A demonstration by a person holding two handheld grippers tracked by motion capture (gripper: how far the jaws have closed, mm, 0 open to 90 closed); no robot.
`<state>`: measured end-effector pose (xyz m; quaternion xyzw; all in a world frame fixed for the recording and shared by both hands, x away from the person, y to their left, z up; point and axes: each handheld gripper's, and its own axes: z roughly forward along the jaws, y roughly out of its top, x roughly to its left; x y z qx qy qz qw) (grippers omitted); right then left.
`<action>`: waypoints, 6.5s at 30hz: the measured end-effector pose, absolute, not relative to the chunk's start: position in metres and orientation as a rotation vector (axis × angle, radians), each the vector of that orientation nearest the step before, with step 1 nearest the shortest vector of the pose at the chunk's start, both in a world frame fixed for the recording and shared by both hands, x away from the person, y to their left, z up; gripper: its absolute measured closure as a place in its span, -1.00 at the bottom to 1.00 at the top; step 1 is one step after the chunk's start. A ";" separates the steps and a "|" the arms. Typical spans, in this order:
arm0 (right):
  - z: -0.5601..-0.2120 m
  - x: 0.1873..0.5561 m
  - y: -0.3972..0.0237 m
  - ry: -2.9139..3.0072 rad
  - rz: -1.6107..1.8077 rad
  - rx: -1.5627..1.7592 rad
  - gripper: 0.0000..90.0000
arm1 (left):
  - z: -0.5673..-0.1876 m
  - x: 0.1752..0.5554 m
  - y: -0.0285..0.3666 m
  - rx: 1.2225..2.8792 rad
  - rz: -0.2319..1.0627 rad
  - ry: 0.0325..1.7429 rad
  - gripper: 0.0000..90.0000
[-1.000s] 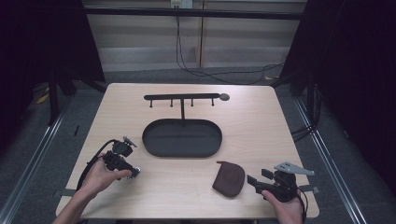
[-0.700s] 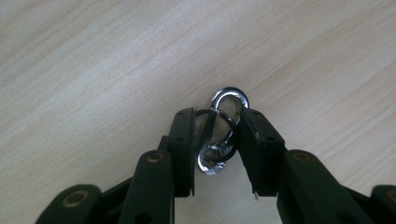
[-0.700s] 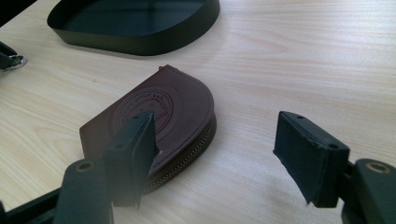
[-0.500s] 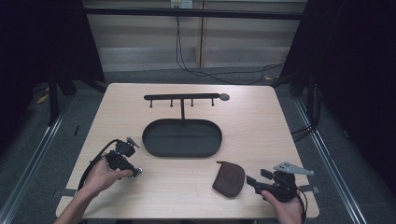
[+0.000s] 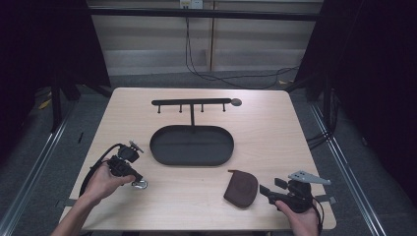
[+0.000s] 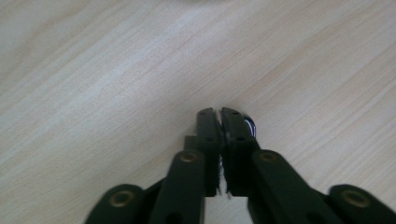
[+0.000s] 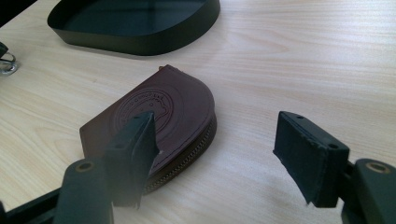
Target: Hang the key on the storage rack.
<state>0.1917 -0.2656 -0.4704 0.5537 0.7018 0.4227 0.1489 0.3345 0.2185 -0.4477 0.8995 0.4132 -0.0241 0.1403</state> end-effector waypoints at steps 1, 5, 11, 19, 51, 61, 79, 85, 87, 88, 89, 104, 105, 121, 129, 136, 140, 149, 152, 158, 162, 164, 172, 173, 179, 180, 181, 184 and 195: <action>-0.470 0.192 -0.266 2.018 1.215 1.591 -0.34 | -0.447 0.335 0.219 2.596 -0.070 1.192 0.96; -0.471 0.192 -0.266 2.017 1.215 1.591 -0.34 | -0.447 0.335 0.218 2.609 -0.072 1.191 0.98; -0.470 0.192 -0.266 2.018 1.216 1.590 -0.34 | -0.448 0.335 0.218 2.624 -0.079 1.176 0.98; -0.471 0.192 -0.266 2.018 1.213 1.592 -0.34 | -0.441 0.335 0.218 2.658 -0.090 1.137 0.98; -0.469 0.191 -0.266 1.995 1.233 1.581 -0.44 | -0.371 0.343 0.233 2.688 -0.069 1.090 0.99; -0.468 0.191 -0.266 2.002 1.238 1.572 -0.55 | -0.348 0.352 0.230 2.671 -0.057 1.065 0.99; -0.469 0.191 -0.266 2.007 1.234 1.578 -0.56 | -0.318 0.362 0.214 2.692 -0.016 1.045 0.99; -0.469 0.191 -0.266 2.006 1.232 1.581 -0.56 | -0.311 0.364 0.206 2.717 -0.010 1.042 0.98; -0.469 0.191 -0.266 2.006 1.232 1.580 -0.56 | -0.311 0.365 0.202 2.719 -0.006 1.038 0.99; -0.469 0.192 -0.266 2.007 1.230 1.579 -0.56 | -0.310 0.366 0.199 2.734 0.000 1.038 0.99; -0.469 0.192 -0.266 2.007 1.230 1.579 -0.56 | -0.310 0.366 0.198 2.740 -0.001 1.038 0.99; -0.469 0.192 -0.267 2.006 1.235 1.585 -0.55 | -0.287 0.380 0.179 2.748 0.011 1.015 0.99; -0.469 0.192 -0.267 2.006 1.235 1.585 -0.55 | -0.286 0.380 0.178 2.746 0.011 1.017 0.99; -0.470 0.192 -0.267 2.013 1.231 1.601 -0.55 | -0.277 0.400 0.160 2.750 0.034 1.040 0.99; -0.470 0.192 -0.266 2.022 1.226 1.587 -0.56 | -0.279 0.413 0.152 2.758 0.016 1.047 0.99; -0.470 0.192 -0.266 2.026 1.229 1.585 -0.56 | -0.282 0.423 0.144 2.761 0.006 1.049 0.99; -0.470 0.192 -0.266 2.027 1.235 1.583 -0.56 | -0.280 0.428 0.140 2.759 0.001 1.063 0.99; -0.470 0.192 -0.266 2.026 1.236 1.586 -0.56 | -0.274 0.434 0.136 2.759 0.004 1.058 0.99; -0.470 0.192 -0.267 2.026 1.239 1.583 -0.56 | -0.273 0.437 0.135 2.755 0.002 1.060 0.99; -0.470 0.192 -0.267 2.026 1.248 1.593 -0.56 | -0.271 0.444 0.133 2.755 0.007 1.069 0.99; -0.470 0.192 -0.268 2.026 1.251 1.593 -0.56 | -0.272 0.450 0.133 2.732 -0.005 1.084 0.99; -0.470 0.192 -0.268 2.024 1.256 1.595 -0.56 | -0.275 0.453 0.132 2.728 -0.005 1.097 0.99; -0.471 0.192 -0.268 2.022 1.259 1.597 -0.56 | -0.282 0.464 0.127 2.725 -0.010 1.124 0.99; -0.471 0.193 -0.268 2.023 1.262 1.598 -0.56 | -0.283 0.466 0.127 2.717 -0.010 1.134 0.99; -0.471 0.192 -0.269 2.025 1.263 1.595 -0.56 | -0.284 0.473 0.131 2.694 -0.002 1.164 0.99; -0.471 0.192 -0.269 2.026 1.265 1.595 -0.56 | -0.283 0.474 0.133 2.678 -0.015 1.174 0.99; -0.471 0.192 -0.269 2.026 1.265 1.595 -0.56 | -0.283 0.474 0.133 2.678 -0.015 1.174 0.99; -0.471 0.192 -0.268 2.026 1.265 1.600 -0.56 | -0.284 0.476 0.132 2.683 -0.008 1.173 0.98; -0.471 0.192 -0.268 2.028 1.266 1.597 -0.56 | -0.286 0.480 0.133 2.677 0.016 1.183 0.98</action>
